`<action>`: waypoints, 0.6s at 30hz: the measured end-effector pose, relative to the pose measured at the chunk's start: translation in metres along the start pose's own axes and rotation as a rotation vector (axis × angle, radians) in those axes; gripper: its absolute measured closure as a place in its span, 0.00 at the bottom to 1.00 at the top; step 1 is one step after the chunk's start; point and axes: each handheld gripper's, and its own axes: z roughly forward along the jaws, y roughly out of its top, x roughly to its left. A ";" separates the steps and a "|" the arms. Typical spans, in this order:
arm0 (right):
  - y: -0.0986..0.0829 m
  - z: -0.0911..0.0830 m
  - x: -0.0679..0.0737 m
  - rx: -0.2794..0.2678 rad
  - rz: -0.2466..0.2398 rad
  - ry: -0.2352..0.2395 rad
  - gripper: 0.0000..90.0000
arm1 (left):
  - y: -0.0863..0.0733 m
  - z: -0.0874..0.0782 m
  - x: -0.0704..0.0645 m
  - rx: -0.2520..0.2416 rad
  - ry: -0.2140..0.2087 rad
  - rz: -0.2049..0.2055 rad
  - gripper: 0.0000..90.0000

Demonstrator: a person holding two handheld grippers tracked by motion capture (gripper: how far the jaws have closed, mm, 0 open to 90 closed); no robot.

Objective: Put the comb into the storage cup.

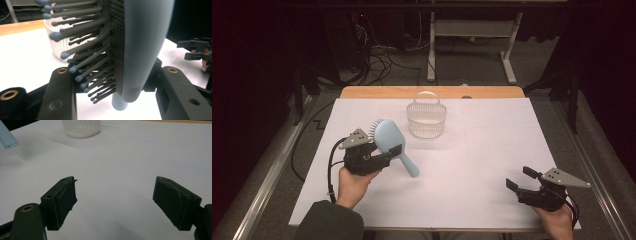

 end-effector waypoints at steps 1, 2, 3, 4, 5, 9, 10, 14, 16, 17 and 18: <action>0.000 0.000 0.000 0.000 0.001 0.001 0.22 | 0.001 0.000 0.000 0.000 0.002 0.002 0.56; 0.000 0.000 0.000 0.000 0.001 0.002 0.22 | 0.002 0.000 0.001 -0.002 0.005 0.003 0.56; 0.000 0.000 0.000 0.000 -0.001 0.002 0.22 | 0.003 0.001 0.001 -0.002 0.007 0.005 0.56; 0.000 0.000 0.000 0.001 -0.002 0.003 0.22 | 0.005 0.001 0.002 -0.002 0.012 0.007 0.56; 0.000 0.000 0.000 0.001 -0.002 0.003 0.22 | 0.005 0.001 0.003 -0.001 0.014 0.010 0.56; 0.000 0.000 0.000 0.002 -0.001 0.002 0.22 | 0.010 0.003 0.006 -0.002 0.028 0.009 0.56; 0.000 0.000 0.000 0.001 -0.001 0.001 0.22 | 0.011 0.003 0.007 -0.003 0.031 0.007 0.56; 0.000 0.000 0.000 -0.003 0.000 0.000 0.22 | 0.014 0.004 0.010 -0.011 0.038 0.002 0.56; 0.000 0.000 0.000 -0.004 -0.003 0.001 0.22 | 0.015 0.005 0.011 -0.011 0.042 0.002 0.56; 0.000 0.000 0.000 -0.005 -0.001 0.001 0.22 | 0.016 0.006 0.011 -0.012 0.042 0.001 0.56; 0.000 0.000 0.000 -0.006 -0.001 0.002 0.22 | 0.017 0.006 0.012 -0.012 0.042 0.000 0.56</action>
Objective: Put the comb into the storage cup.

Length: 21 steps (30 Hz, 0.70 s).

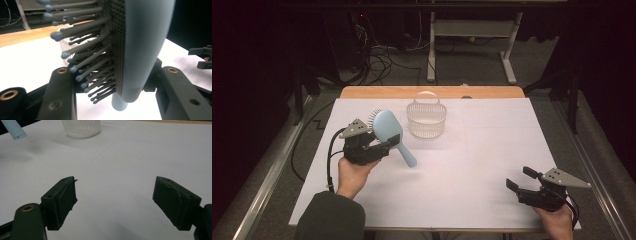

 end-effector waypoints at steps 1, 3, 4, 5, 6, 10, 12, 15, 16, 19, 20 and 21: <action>0.000 0.000 0.000 0.000 0.003 0.000 0.22 | 0.000 0.001 0.000 -0.001 0.000 -0.002 0.56; 0.000 0.000 0.000 0.000 0.003 0.000 0.22 | 0.002 0.002 0.001 -0.006 -0.004 -0.011 0.56; 0.000 0.000 0.000 -0.001 0.001 0.000 0.22 | 0.002 0.003 0.002 -0.008 -0.005 -0.015 0.56; 0.000 0.000 0.000 -0.001 0.002 0.000 0.22 | 0.003 0.004 0.002 -0.011 -0.006 -0.018 0.56; 0.000 -0.001 0.000 -0.002 0.000 -0.001 0.22 | 0.003 0.004 0.003 -0.014 -0.006 -0.022 0.56; 0.000 -0.001 0.000 -0.004 -0.003 -0.004 0.22 | 0.006 0.007 0.004 -0.014 -0.002 -0.023 0.56; 0.000 -0.001 0.000 -0.003 -0.002 -0.004 0.22 | 0.007 0.008 0.004 -0.015 -0.001 -0.021 0.56; 0.000 -0.001 0.000 -0.002 -0.004 -0.002 0.22 | 0.011 0.009 0.004 -0.011 0.004 -0.015 0.56; 0.000 -0.001 0.001 -0.002 -0.004 -0.002 0.22 | 0.012 0.009 0.005 -0.009 0.005 -0.012 0.56; 0.000 -0.001 0.001 -0.002 -0.005 -0.002 0.22 | 0.016 0.010 0.005 -0.013 0.008 -0.009 0.56; 0.000 -0.001 0.001 -0.003 -0.006 -0.003 0.22 | 0.018 0.011 0.005 -0.014 0.009 -0.008 0.56; 0.000 -0.001 0.001 -0.004 -0.003 -0.004 0.22 | 0.019 0.011 0.005 -0.014 0.010 -0.007 0.56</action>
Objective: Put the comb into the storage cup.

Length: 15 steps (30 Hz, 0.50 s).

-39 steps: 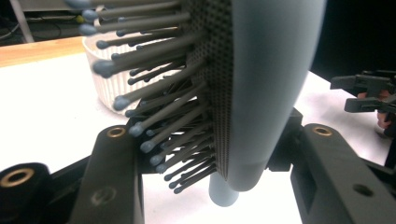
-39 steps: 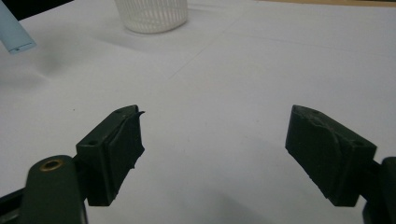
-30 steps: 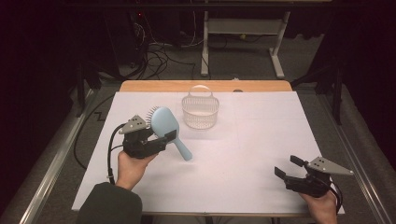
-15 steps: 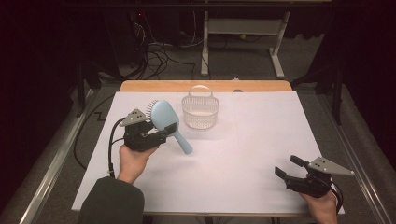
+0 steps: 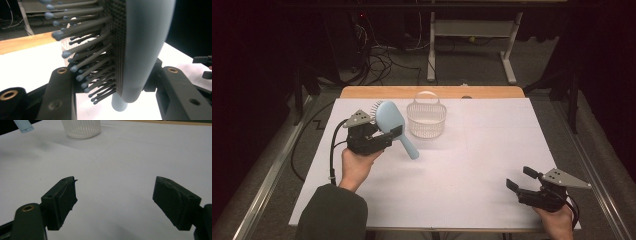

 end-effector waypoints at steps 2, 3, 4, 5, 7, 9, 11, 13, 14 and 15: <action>0.000 0.000 0.000 -0.004 -0.005 0.001 0.22 | 0.002 0.001 0.000 -0.001 0.005 0.004 0.55; 0.000 0.000 0.000 -0.003 -0.005 0.001 0.22 | 0.004 0.001 0.000 -0.001 0.006 0.006 0.55; 0.000 0.000 0.000 -0.003 -0.005 0.001 0.22 | 0.005 0.001 0.000 -0.003 0.007 0.007 0.55; 0.000 0.000 0.000 -0.002 -0.005 0.001 0.22 | 0.006 0.002 0.000 -0.004 0.008 0.009 0.55; 0.000 0.000 0.000 -0.002 -0.005 0.002 0.22 | 0.008 0.002 -0.001 -0.007 0.008 0.013 0.55; 0.000 0.000 0.000 -0.001 -0.003 0.002 0.22 | 0.011 0.004 -0.002 -0.008 0.010 0.017 0.56; 0.000 0.000 0.000 0.002 -0.002 0.002 0.22 | 0.013 0.004 -0.002 -0.010 0.010 0.020 0.55; 0.000 0.000 0.000 0.004 -0.005 0.003 0.22 | 0.016 0.005 -0.002 -0.011 0.012 0.024 0.55; 0.000 0.000 0.000 0.005 -0.005 0.004 0.22 | 0.017 0.006 -0.002 -0.013 0.012 0.025 0.56; 0.000 0.000 0.001 0.007 -0.003 0.004 0.22 | 0.019 0.006 -0.002 -0.014 0.013 0.026 0.56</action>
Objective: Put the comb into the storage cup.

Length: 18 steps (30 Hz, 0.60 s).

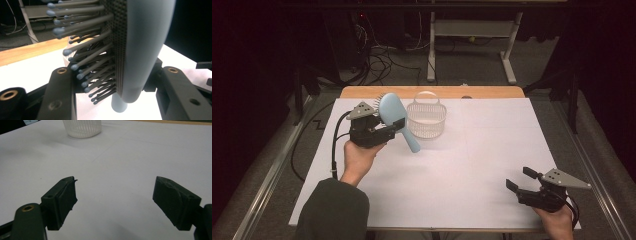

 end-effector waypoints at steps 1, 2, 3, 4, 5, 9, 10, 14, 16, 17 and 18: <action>0.000 0.000 0.000 0.001 0.002 0.001 0.22 | 0.002 0.000 0.000 -0.001 0.001 0.002 0.56; 0.000 0.000 0.000 0.001 0.002 0.001 0.22 | 0.003 0.001 0.000 -0.002 0.001 0.003 0.55; 0.000 0.000 0.000 0.001 0.002 0.001 0.22 | 0.005 0.001 0.000 -0.002 0.001 0.004 0.55; 0.000 0.000 0.000 0.001 0.001 0.001 0.22 | 0.007 0.001 0.000 -0.002 0.001 0.006 0.56; 0.000 0.000 0.000 0.001 0.002 0.001 0.22 | 0.009 0.002 0.000 -0.003 0.003 0.009 0.56; 0.000 0.000 0.000 0.002 -0.001 0.003 0.22 | 0.016 0.003 -0.001 -0.010 0.006 0.017 0.55; 0.000 0.000 0.000 0.002 -0.001 0.002 0.22 | 0.018 0.004 -0.001 -0.012 0.007 0.020 0.55; 0.000 0.000 0.000 0.002 0.000 0.003 0.22 | 0.026 0.006 -0.002 -0.016 0.013 0.029 0.55; 0.000 0.000 0.000 0.003 0.000 0.003 0.22 | 0.029 0.008 -0.001 -0.017 0.015 0.031 0.55; 0.000 0.001 0.000 0.004 0.001 0.003 0.22 | 0.030 0.009 -0.001 -0.017 0.015 0.033 0.55; 0.000 0.001 0.000 0.005 0.004 0.004 0.22 | 0.031 0.010 -0.001 -0.018 0.016 0.032 0.55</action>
